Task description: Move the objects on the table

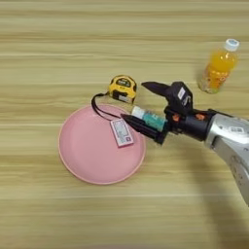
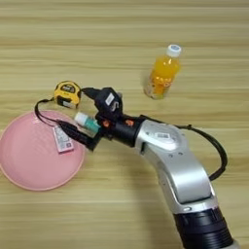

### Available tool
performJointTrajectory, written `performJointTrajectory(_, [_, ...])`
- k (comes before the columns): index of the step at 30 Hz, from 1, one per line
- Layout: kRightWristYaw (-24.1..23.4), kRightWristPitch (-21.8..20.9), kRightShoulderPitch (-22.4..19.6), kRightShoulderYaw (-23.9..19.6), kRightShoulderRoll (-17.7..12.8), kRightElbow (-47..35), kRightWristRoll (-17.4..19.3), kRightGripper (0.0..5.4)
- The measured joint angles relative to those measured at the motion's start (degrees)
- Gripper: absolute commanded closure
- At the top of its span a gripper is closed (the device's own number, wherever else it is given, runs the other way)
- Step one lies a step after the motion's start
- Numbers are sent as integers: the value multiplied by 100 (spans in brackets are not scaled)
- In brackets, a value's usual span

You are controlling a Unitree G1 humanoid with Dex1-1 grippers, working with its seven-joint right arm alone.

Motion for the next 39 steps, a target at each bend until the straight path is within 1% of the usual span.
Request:
performJointTrajectory(2, [306, -27, -28, 235, -112, -87, -13, 4])
performJointTrajectory(4, [549, -81, -28, 354, -211, -118, -15, 4])
performJointTrajectory(6, [684, -133, -33, 447, -282, -117, -38, 4])
performJointTrajectory(7, [734, -74, -53, 485, -293, -100, -38, 4])
performJointTrajectory(10, [776, 105, -206, 683, -295, 79, -137, 4])
performJointTrajectory(15, [853, 129, -450, 1108, -261, 350, -452, 4])
performJointTrajectory(18, [821, 227, -718, 1407, -143, 725, -760, 4])
performJointTrajectory(20, [695, 378, -959, 1555, -21, 986, -977, 4])
performJointTrajectory(22, [598, 492, -1153, 1639, 93, 1172, -1114, 4])
performJointTrajectory(26, [607, 739, -1349, 1913, 209, 1319, -1375, 4])
performJointTrajectory(28, [650, 785, -1424, 2031, 230, 1318, -1427, 4])
performJointTrajectory(34, [942, 988, -1452, 2274, 126, 1313, -1584, 4])
performJointTrajectory(39, [1249, 1094, -1451, 2324, -109, 1195, -1598, 4])
